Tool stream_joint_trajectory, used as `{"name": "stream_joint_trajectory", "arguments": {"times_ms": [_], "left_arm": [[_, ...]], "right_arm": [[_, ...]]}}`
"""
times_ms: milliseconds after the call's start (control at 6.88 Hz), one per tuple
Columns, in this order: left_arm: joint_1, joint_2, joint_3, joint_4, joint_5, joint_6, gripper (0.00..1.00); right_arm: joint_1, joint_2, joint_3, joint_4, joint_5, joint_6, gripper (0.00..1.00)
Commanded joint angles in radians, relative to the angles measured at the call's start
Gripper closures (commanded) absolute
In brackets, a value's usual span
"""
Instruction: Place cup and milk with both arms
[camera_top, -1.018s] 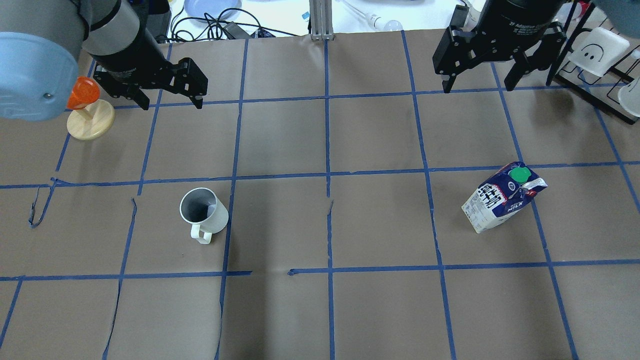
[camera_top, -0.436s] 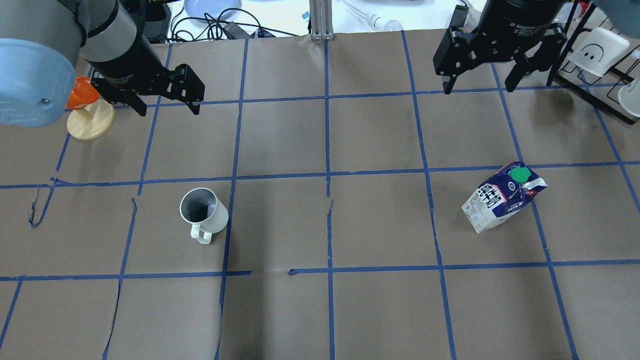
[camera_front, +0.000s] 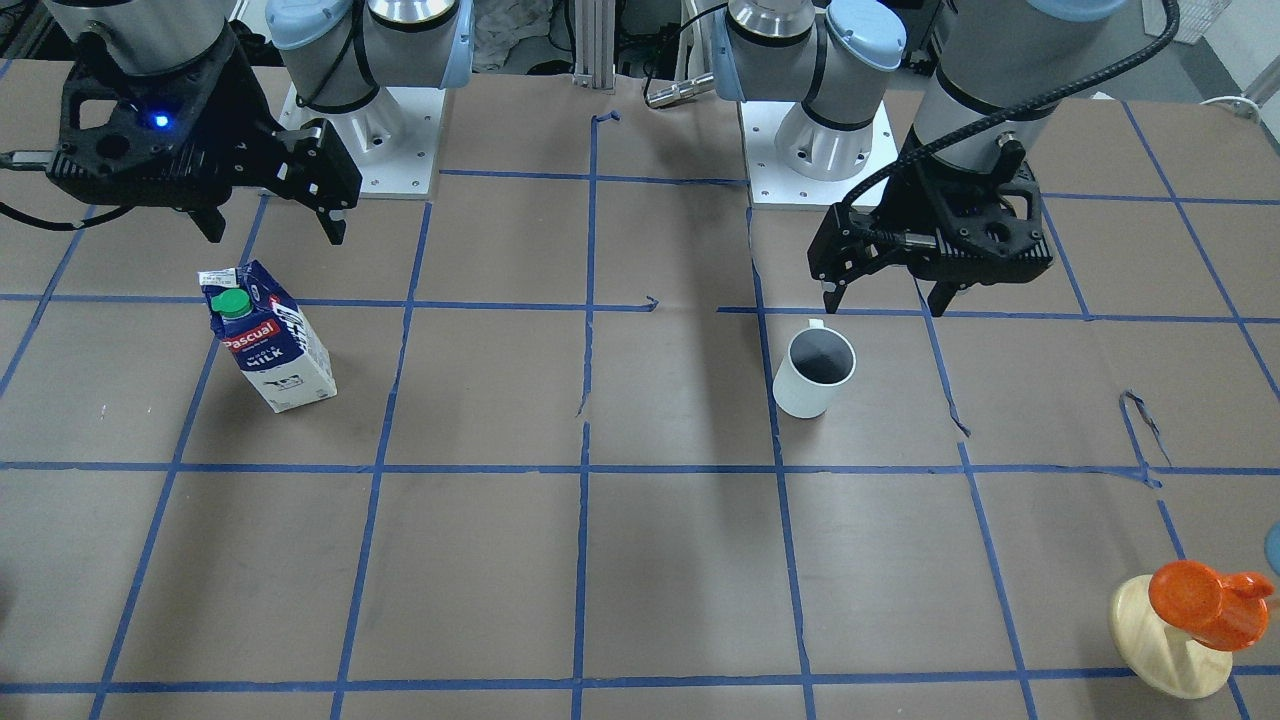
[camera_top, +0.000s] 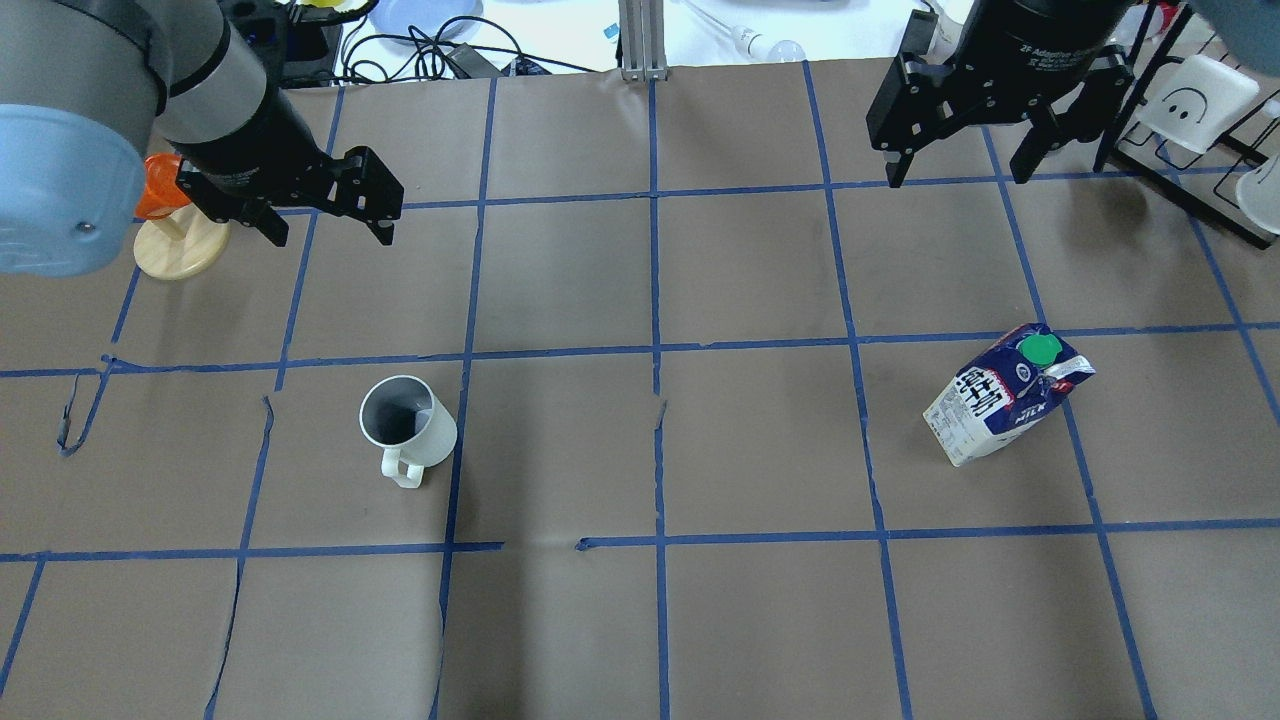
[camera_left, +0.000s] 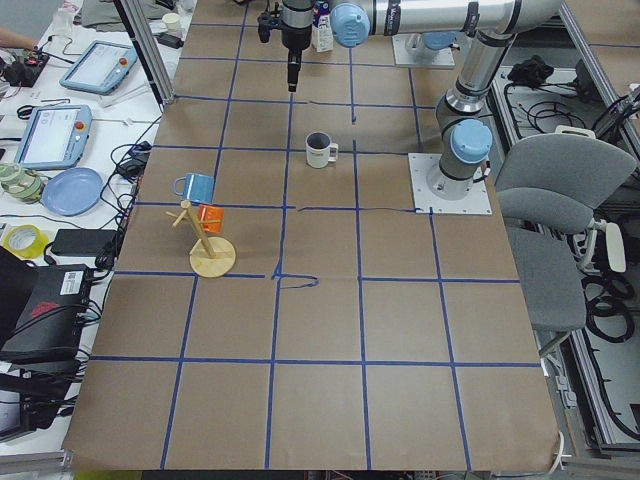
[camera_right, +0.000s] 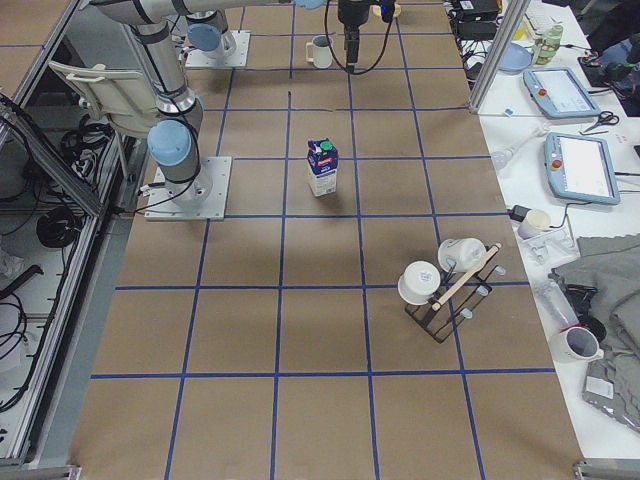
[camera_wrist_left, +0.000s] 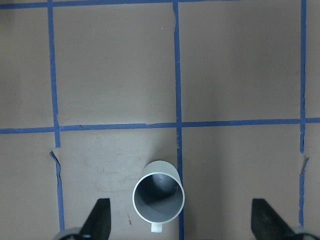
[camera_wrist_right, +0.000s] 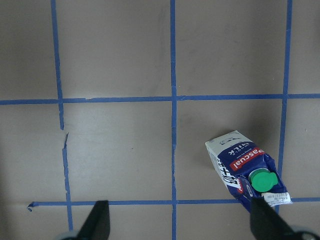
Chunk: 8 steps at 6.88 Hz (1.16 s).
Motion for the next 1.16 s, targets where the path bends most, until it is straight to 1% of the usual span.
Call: {"name": "stream_joint_trajectory", "arguments": {"times_ms": [0, 436, 727, 1018], "left_arm": [[0.002, -0.001, -0.003, 0.001, 0.000, 0.000, 0.00], [0.008, -0.001, -0.004, -0.012, 0.006, 0.002, 0.00], [0.031, 0.011, -0.054, 0.000, 0.000, 0.109, 0.00], [0.043, 0.030, -0.142, 0.000, 0.005, 0.201, 0.00]], "right_arm": [[0.000, 0.003, 0.001, 0.003, -0.003, 0.000, 0.00], [-0.002, 0.004, 0.012, -0.003, -0.003, -0.001, 0.00], [-0.005, 0.003, 0.013, -0.008, -0.003, -0.001, 0.00], [-0.005, 0.006, 0.012, -0.009, -0.004, -0.001, 0.00]]}}
